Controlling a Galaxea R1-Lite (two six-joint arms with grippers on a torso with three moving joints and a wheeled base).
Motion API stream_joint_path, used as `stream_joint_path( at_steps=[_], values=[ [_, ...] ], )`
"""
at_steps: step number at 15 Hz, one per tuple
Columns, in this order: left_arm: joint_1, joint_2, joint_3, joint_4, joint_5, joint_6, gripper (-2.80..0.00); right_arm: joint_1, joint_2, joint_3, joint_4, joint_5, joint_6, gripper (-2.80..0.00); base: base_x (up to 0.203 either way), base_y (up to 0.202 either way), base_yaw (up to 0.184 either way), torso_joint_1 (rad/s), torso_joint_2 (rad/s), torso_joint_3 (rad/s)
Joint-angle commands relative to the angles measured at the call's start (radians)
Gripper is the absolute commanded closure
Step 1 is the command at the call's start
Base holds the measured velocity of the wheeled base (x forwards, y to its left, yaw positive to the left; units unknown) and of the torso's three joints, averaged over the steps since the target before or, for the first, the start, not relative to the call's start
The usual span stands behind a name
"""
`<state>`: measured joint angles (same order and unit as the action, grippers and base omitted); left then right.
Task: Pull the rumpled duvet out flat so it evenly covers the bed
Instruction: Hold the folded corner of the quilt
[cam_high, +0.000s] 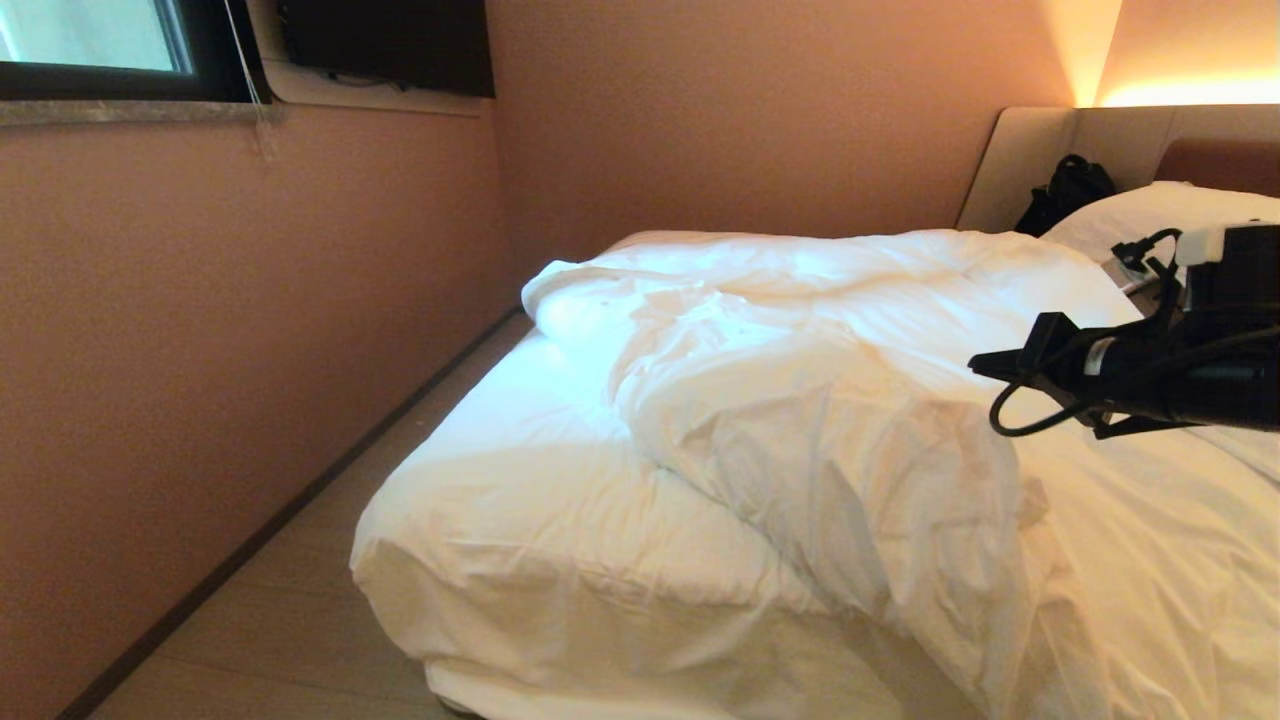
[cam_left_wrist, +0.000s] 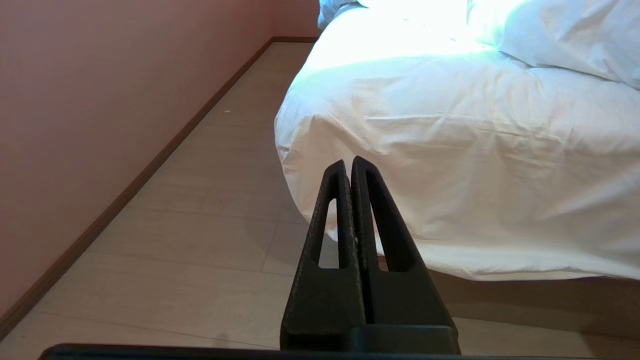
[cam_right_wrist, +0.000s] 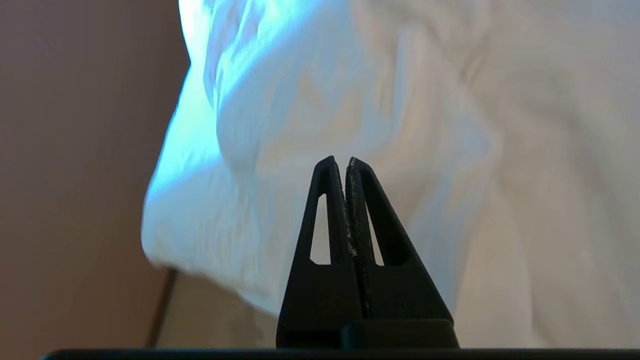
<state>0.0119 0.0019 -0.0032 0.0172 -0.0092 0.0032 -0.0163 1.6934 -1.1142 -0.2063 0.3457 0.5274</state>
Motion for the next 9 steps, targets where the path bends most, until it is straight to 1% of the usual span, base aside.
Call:
stream_joint_path(
  at_steps=[1,4,5,9],
  values=[
    [0.0,0.0,0.0,0.001,0.0,0.0,0.0,-0.023,0.107,-0.101,0.063,0.002,0.021,0.0,0.0,0.0,0.0,0.0,0.0,0.0],
    [0.0,0.0,0.0,0.0,0.0,0.0,0.0,-0.064,0.191,-0.171,0.105,0.001,0.022,0.0,0.0,0.0,0.0,0.0,0.0,0.0],
    [0.0,0.0,0.0,0.0,0.0,0.0,0.0,-0.068,0.213,-0.174,0.105,0.001,0.021,-2.8,0.0,0.0,0.0,0.0,0.0,0.0],
    [0.0,0.0,0.0,0.0,0.0,0.0,0.0,-0.088,0.265,-0.171,0.102,0.004,0.017,-2.8,0.0,0.0,0.0,0.0,0.0,0.0]
  ],
)
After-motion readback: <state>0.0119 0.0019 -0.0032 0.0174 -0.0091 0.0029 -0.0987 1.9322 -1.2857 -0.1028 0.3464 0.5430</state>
